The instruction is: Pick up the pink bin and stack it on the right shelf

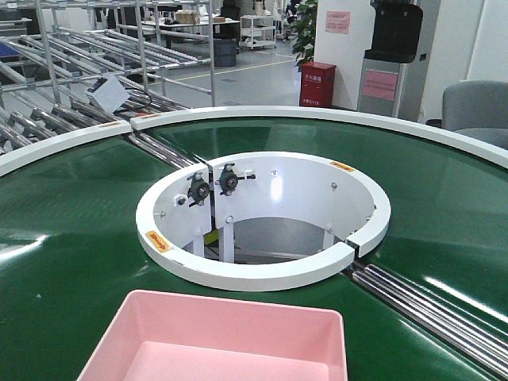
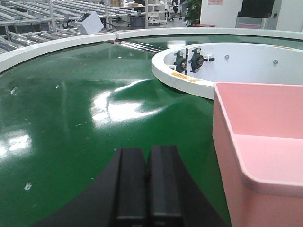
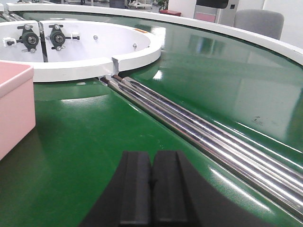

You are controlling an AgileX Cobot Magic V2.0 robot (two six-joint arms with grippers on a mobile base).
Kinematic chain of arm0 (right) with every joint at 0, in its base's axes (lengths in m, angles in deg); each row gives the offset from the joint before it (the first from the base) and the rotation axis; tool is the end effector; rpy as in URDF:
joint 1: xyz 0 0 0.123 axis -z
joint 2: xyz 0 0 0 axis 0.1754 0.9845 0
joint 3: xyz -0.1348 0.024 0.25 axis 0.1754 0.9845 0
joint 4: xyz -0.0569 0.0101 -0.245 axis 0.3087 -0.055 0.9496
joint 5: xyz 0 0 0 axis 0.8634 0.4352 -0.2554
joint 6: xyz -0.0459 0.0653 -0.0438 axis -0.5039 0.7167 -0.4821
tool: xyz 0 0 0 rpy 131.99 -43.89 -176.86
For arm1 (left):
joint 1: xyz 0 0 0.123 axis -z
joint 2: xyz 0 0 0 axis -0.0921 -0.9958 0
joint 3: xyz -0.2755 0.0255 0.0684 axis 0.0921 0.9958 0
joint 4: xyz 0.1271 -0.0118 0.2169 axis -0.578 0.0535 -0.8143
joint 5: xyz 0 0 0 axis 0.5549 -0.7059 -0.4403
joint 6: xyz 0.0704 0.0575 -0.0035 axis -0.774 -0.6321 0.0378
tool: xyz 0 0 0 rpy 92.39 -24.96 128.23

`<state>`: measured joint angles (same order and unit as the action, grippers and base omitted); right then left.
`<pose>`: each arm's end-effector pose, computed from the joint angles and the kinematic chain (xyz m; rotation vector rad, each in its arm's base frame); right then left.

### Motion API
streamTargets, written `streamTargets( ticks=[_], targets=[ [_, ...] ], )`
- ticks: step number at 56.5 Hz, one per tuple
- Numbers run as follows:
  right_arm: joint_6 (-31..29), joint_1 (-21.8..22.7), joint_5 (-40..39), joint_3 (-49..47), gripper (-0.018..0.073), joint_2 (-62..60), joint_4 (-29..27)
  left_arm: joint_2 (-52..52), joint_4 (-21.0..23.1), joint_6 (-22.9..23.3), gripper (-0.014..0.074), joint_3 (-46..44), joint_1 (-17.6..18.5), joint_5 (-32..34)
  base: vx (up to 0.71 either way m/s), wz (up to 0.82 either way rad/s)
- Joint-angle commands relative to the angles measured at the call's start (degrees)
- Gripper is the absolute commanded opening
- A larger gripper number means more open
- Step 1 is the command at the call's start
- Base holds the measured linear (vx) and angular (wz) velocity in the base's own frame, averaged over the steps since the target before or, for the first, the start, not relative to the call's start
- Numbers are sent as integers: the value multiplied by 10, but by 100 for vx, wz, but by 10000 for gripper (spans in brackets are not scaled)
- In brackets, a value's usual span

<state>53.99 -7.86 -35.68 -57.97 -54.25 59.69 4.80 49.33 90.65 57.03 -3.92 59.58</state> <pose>0.0554 -0.0042 0.1819 -0.0362 1.7388 -0.1192 0.0587 -0.0014 0.1910 -0.0066 1.6692 -0.0420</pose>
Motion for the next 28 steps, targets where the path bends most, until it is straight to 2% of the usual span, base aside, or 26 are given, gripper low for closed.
streamTargets(
  ticks=[1, 28],
  targets=[
    [-5, 0, -48, 0, -12, -4, 5, -12, 0, 6, -8, 6, -1, 49, 0, 0],
    [-5, 0, -48, 0, -12, -4, 5, -12, 3, 7, -8, 6, -1, 54, 0, 0]
  ],
)
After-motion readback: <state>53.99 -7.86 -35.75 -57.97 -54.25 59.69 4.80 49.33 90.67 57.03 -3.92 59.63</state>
